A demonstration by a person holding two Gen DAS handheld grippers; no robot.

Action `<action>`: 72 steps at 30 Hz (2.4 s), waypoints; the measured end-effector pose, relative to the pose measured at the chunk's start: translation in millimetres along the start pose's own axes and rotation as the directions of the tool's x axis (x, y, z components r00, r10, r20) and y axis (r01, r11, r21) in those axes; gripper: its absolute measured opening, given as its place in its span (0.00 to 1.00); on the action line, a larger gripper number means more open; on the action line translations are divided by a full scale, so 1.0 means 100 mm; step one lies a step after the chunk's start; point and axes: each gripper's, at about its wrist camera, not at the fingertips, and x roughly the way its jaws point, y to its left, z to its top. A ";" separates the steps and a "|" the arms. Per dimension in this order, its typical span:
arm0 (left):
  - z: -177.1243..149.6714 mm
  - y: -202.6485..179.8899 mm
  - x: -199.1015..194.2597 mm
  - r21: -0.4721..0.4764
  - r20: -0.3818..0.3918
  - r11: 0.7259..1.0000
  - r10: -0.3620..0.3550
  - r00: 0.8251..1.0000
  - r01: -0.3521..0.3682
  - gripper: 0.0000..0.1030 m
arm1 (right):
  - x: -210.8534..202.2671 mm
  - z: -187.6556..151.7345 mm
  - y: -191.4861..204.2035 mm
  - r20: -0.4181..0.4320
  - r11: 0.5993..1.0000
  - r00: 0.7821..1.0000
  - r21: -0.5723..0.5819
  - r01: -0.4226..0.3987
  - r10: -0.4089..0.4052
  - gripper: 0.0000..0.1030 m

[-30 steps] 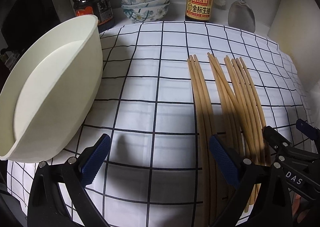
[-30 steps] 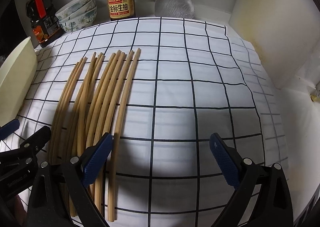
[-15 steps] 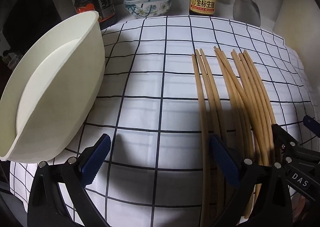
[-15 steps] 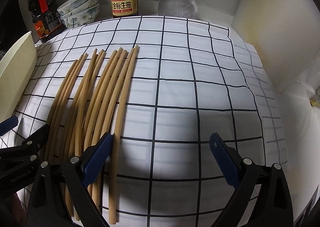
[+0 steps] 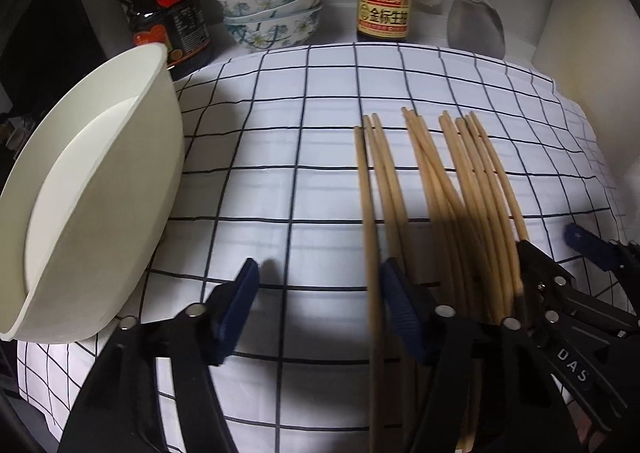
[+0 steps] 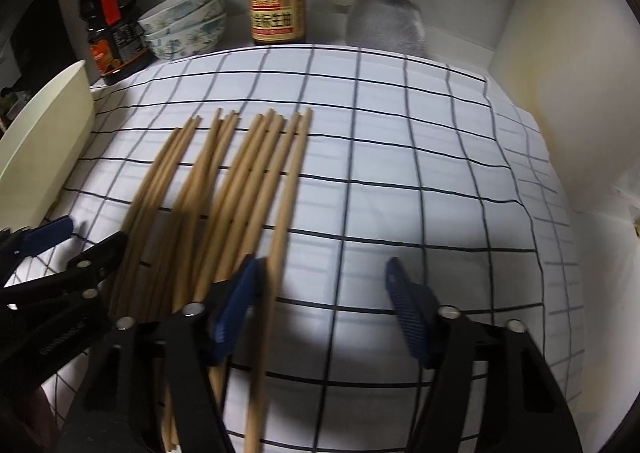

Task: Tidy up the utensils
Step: 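Lower the right tool onto the chopsticks and close on one chopstick, then carry the chopstick into the white bowl and open the right tool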

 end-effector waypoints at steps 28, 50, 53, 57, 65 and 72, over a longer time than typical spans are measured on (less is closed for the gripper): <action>0.30 0.31 -0.82 -0.015 0.064 0.987 -0.158 0.985 0.160 0.07 | -0.75 0.21 0.14 0.071 0.991 0.993 0.084 -0.101 0.095 0.06; 0.66 2.68 -0.80 -0.233 0.061 0.972 -0.024 0.998 0.037 0.07 | -0.55 1.30 2.69 0.007 0.922 0.930 -0.128 -0.364 0.368 0.06; 0.68 2.74 -0.60 -0.229 0.032 0.972 -0.045 0.998 0.051 0.07 | -0.35 1.31 2.84 -0.037 0.927 0.935 -0.124 -0.355 0.354 0.06; 0.67 2.82 -0.37 -0.230 0.005 0.971 -0.064 0.998 0.063 0.07 | -0.10 1.31 2.95 -0.093 0.933 0.939 -0.116 -0.341 0.332 0.06; 0.61 2.91 -0.05 -0.222 -0.056 0.972 -0.087 0.995 0.072 0.07 | 0.18 1.27 2.98 -0.165 0.944 0.938 -0.081 -0.320 0.304 0.06; 0.58 2.89 0.10 -0.213 -0.102 0.975 -0.084 0.991 0.061 0.08 | 0.25 1.21 3.02 -0.191 0.948 0.940 -0.094 -0.303 0.282 0.06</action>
